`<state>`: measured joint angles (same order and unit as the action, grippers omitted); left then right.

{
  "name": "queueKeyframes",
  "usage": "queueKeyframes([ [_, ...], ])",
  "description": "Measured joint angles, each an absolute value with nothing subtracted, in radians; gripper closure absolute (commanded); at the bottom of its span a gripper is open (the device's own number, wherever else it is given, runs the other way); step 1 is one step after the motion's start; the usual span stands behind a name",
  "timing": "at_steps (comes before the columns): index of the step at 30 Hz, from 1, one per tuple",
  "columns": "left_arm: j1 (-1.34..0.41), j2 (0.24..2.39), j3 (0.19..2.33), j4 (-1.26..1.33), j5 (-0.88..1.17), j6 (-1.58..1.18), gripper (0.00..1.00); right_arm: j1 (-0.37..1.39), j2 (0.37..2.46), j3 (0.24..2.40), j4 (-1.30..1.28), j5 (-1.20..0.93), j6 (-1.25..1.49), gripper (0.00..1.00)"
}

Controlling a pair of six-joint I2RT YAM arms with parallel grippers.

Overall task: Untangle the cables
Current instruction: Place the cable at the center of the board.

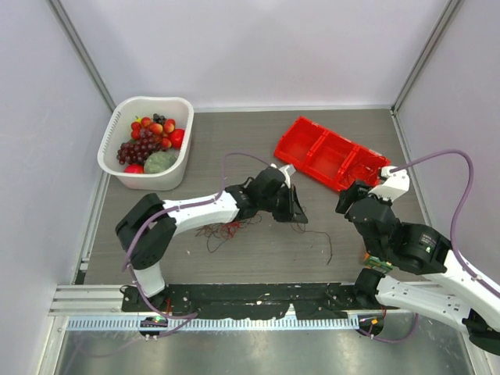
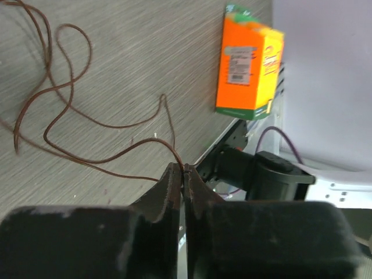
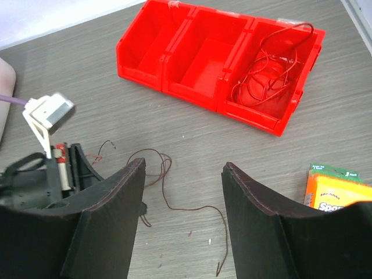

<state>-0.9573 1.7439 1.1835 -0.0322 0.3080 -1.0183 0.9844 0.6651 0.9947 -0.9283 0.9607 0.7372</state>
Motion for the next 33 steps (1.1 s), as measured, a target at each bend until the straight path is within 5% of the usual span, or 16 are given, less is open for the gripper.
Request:
queueKeyframes([
  [4, -0.972, 1.78, 1.172, -0.028, 0.308, -1.01, 0.48, 0.984, 0.684, 0.969, -0.952, 0.948, 0.796, 0.32],
  [8, -0.975, 1.75, 1.146, -0.02, 0.298, -0.983, 0.29, 0.944, 0.746, 0.913, -0.933, 0.859, 0.823, 0.29],
  [18, -0.975, 1.392, 0.885, -0.011, 0.253, -0.934, 0.19, 0.523, 0.98, 0.81, -0.743, 0.281, 0.703, 0.16],
  [24, -0.975, 1.06, 0.768, -0.121, 0.173, -0.872, 0.11, 0.502, 1.124, 0.752, -0.606, 0.031, 0.616, 0.16],
  [33, -0.968, 0.588, 0.761, -0.395, -0.056, -0.793, 0.03, 0.547, 1.34, 0.752, -0.5, -0.031, 0.527, 0.17],
])
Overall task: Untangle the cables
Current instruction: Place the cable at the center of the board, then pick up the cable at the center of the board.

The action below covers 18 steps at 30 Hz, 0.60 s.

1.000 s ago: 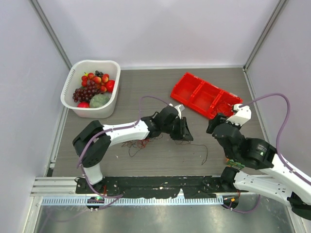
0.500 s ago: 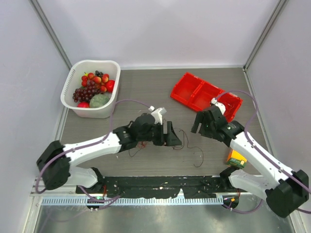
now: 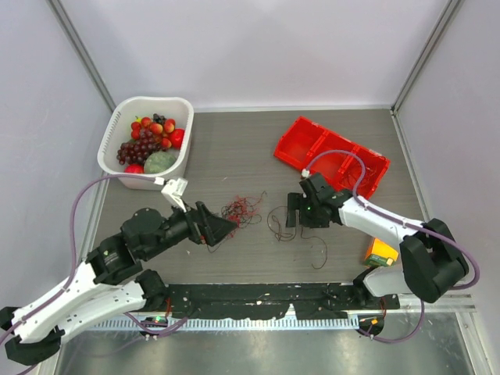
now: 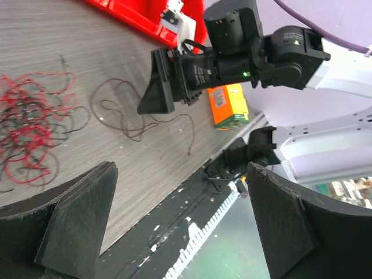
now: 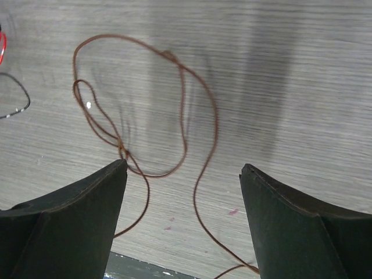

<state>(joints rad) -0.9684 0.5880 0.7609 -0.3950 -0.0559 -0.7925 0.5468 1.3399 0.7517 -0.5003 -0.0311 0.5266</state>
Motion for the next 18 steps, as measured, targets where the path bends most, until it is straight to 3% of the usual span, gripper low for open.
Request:
queueKeyframes([
  [8, -0.967, 0.509, 0.751, -0.539, -0.133, -0.785, 0.03, 0.635, 1.454, 0.756, -0.421, -0.019, 0.5, 0.19],
  [18, -0.967, 0.486, 0.737, -0.585, -0.145, -0.79, 0.03, 0.791, 1.56, 0.844, -0.415, 0.179, 0.516, 0.28],
])
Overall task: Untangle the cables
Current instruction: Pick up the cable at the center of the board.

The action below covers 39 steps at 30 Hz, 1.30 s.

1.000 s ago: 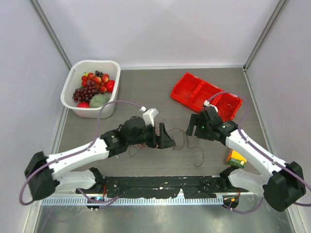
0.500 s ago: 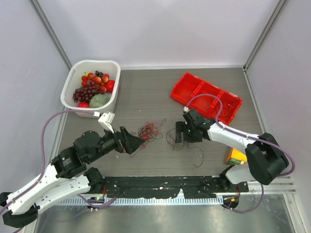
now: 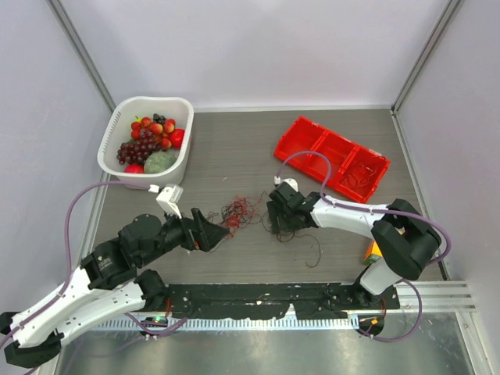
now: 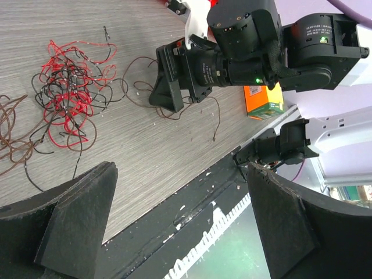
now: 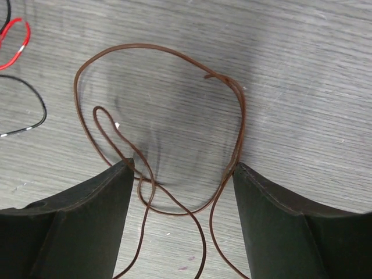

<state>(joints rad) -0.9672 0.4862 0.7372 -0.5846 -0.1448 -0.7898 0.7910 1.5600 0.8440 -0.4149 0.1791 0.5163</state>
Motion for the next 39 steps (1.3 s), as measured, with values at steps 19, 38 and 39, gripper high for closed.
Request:
queueKeyframes([
  [19, -0.967, 0.456, 0.738, -0.624, -0.176, -0.805, 0.03, 0.792, 1.451, 0.838, -0.41, 0.363, 0.548, 0.99],
  [38, -0.967, 0.422, 0.738, -0.651, -0.2, -0.804, 0.02, 0.317, 1.334, 1.343, -0.371, 0.293, 0.393, 0.99],
  [39, -0.967, 0.422, 0.738, -0.654, -0.202, -0.804, 0.03, 0.301, 1.344, 1.383, -0.371, 0.287, 0.39, 0.99],
])
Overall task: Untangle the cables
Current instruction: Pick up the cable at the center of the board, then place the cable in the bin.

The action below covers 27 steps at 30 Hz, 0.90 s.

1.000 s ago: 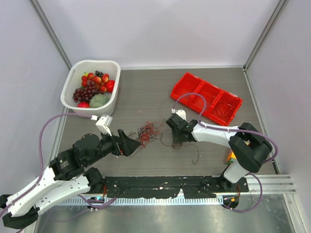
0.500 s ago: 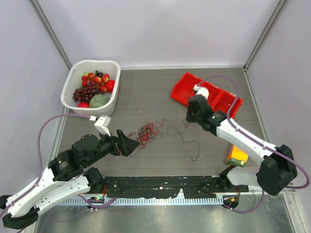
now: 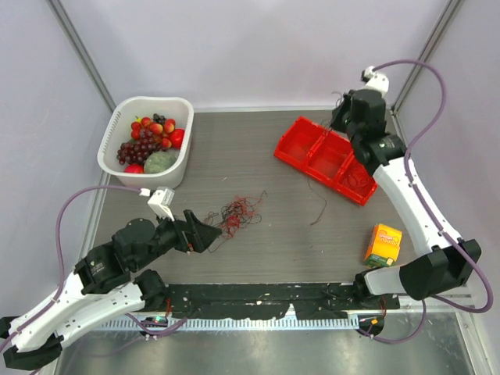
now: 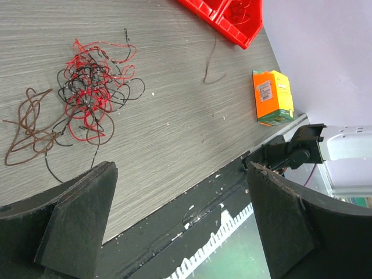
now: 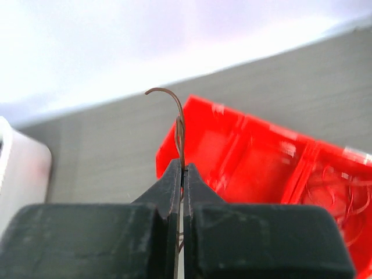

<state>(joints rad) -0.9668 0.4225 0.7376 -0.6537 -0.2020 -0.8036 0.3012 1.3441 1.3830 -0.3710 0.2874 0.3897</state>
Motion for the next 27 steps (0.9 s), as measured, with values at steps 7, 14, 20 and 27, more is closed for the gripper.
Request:
queueKeyframes([
  [7, -0.967, 0.432, 0.743, -0.669, -0.211, -0.79, 0.02, 0.204, 1.437, 1.701, -0.387, 0.258, 0.369, 0.99],
  [14, -0.966, 0.442, 0.75, -0.675, -0.216, -0.777, 0.02, 0.139, 1.535, 1.939, -0.389, 0.257, 0.352, 0.99],
  [20, -0.967, 0.458, 0.767, -0.688, -0.218, -0.776, 0.02, 0.101, 1.631, 2.047, -0.394, 0.251, 0.343, 0.99],
  [27, -0.967, 0.49, 0.782, -0.688, -0.218, -0.772, 0.02, 0.059, 1.715, 2.184, -0.429, 0.196, 0.371, 0.99],
])
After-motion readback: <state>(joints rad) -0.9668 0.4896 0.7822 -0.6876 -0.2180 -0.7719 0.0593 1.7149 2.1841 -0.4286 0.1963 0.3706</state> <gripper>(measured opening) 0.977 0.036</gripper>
